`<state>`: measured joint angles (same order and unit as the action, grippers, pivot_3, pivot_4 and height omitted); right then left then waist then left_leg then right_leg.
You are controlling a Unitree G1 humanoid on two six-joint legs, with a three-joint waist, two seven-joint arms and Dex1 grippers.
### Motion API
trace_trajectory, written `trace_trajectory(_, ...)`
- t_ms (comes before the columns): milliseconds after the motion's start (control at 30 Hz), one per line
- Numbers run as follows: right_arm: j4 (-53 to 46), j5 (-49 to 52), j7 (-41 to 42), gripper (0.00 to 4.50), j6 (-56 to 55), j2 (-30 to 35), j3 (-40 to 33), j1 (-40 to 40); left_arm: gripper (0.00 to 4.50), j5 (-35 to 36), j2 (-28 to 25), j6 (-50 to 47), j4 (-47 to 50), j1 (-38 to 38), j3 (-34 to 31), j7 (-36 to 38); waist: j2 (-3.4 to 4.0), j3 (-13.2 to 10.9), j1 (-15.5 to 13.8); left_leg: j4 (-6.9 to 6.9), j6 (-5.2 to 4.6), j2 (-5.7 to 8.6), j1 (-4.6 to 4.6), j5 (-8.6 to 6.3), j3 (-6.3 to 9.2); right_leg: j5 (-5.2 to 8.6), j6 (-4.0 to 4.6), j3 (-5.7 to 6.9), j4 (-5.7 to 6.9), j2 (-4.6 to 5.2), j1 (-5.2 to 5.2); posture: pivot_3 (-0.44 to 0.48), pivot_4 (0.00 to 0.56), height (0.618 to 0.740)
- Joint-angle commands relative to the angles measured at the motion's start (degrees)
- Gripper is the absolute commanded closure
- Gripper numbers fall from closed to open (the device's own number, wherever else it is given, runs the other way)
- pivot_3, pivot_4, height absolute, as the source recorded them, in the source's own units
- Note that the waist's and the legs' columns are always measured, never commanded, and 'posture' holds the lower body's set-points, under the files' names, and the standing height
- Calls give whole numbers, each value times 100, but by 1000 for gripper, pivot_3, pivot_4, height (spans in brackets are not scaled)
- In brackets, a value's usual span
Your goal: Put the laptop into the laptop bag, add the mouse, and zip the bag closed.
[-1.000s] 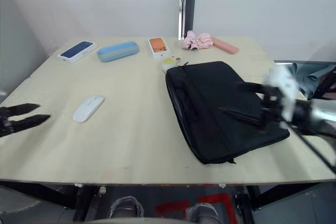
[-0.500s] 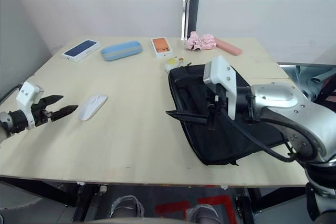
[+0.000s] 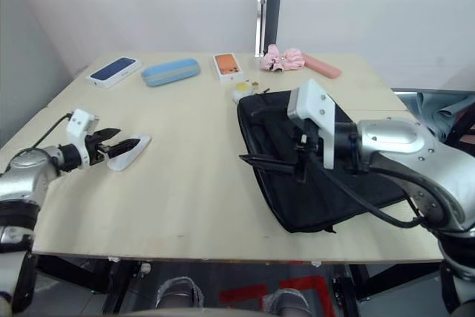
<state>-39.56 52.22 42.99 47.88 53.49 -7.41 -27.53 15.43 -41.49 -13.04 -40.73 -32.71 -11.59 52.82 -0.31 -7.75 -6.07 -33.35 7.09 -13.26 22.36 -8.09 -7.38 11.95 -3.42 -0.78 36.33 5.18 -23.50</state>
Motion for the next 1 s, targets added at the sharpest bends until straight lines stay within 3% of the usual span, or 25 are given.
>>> trace_trajectory(33, -196, 89, -69, 21, -32, 119, -304, -20, 0, -169, 8, 434, -493, -358, 9, -98, 0, 0, -7, 0, 0, 0, 0, 0, 0, 0, 0, 0, 0, 0, 0, 0, 150, 740)
trace_trajectory(333, -385, 96, -236, 21, -23, 248, -416, 158, 0, -192, 123, 564, -508, -136, 97, 277, 0, 0, -3, 2, 1, 1, 0, -1, 0, 0, 0, 0, -3, 3, 1, 0, 150, 740)
trace_trajectory(900, -445, 207, -364, 21, -73, 194, -291, 118, 0, -588, 149, 794, -311, 551, 410, 225, 1, 3, 0, 6, 2, 2, -10, -2, -6, 1, -1, -6, -2, 4, 3, 0, 150, 740)
trace_trajectory(933, -429, 200, -356, 0, -78, 190, -278, 107, 542, -595, 136, 803, -360, 519, 375, 123, 1, 3, 0, 7, 2, 2, -13, -2, -8, 1, -1, -9, -2, 4, 4, 0, 150, 740)
trace_trajectory(1000, -405, 191, -345, 0, -84, 186, -262, 94, 1211, -623, 101, 802, -459, 460, 338, -17, 1, 4, 0, 8, 2, 2, -16, -2, -11, 1, -1, -18, -2, 4, 4, 0, 150, 740)
